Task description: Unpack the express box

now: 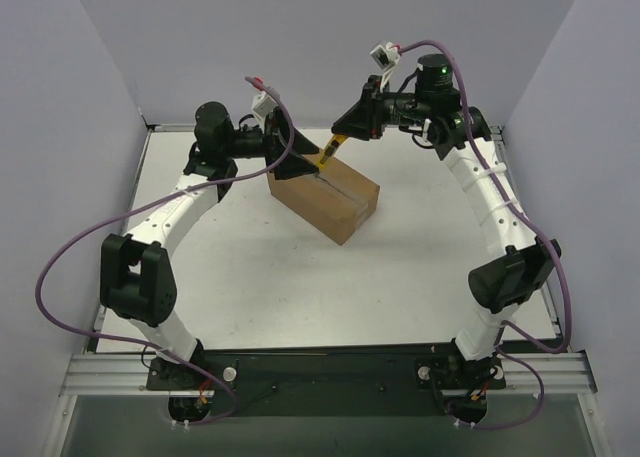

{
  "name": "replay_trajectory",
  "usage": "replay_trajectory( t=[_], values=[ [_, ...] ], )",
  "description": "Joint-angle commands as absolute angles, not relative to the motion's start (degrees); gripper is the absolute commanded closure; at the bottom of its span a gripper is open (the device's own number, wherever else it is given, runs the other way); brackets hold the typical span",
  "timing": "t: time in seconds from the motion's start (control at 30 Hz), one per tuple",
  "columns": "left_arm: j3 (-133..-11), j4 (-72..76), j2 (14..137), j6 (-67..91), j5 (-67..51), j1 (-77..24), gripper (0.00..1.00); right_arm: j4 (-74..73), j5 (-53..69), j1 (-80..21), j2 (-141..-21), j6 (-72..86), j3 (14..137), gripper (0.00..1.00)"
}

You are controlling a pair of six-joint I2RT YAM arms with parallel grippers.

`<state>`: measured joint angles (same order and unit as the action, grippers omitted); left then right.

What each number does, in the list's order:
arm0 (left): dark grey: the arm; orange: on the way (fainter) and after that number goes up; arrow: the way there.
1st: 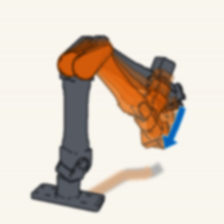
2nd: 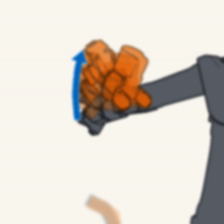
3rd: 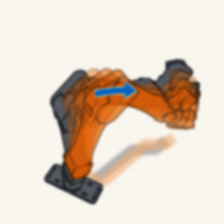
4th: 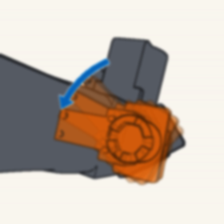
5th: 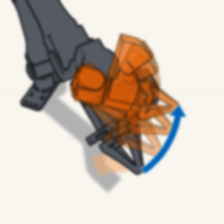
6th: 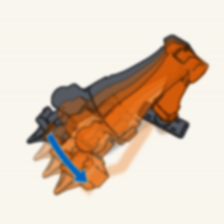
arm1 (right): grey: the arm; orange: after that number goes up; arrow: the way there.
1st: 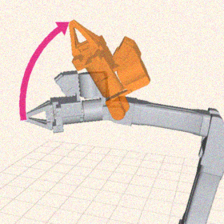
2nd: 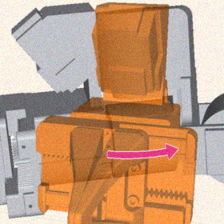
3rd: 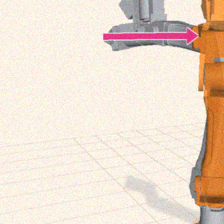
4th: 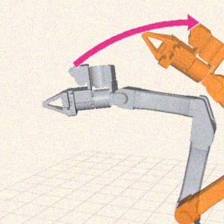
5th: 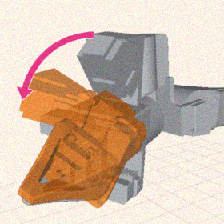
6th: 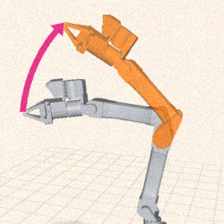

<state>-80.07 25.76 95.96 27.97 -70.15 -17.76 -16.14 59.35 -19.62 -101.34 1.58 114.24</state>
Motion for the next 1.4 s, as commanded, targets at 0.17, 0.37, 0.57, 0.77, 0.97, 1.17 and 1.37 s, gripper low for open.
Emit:
replay_trajectory(
  t=[0.17,0.37,0.57,0.77,0.97,1.17,1.37],
  values=[
    [-81.82,30.15,98.43,28.92,-74.18,-18.02,0.34,-10.11,60.55,-20.48,-99.75,6.41,117.86,1.00],
    [-82.35,31.02,99.40,29.27,-74.53,-18.37,0.48,-9.93,60.56,-21.27,-99.84,6.94,118.13,1.00],
    [-83.06,31.46,99.93,29.88,-74.88,-18.72,0.61,-10.11,60.21,-22.06,-99.75,6.50,116.63,1.00],
    [-83.50,42.05,102.12,39.16,-77.87,-18.72,1.00,-10.28,58.45,-22.32,-100.02,6.59,116.54,1.00],
    [-84.20,46.49,103.53,43.42,-78.13,-18.81,1.00,-10.28,56.25,-18.21,-99.23,10.09,119.77,0.14],
    [-84.81,47.63,104.41,43.24,-79.80,-18.72,1.00,-18.60,70.21,-12.31,-100.99,5.65,126.29,0.01],
    [-85.78,48.87,105.64,42.98,-81.39,-18.02,1.00,-45.22,60.96,-15.53,-99.68,-20.15,128.05,0.32]
  ],
)
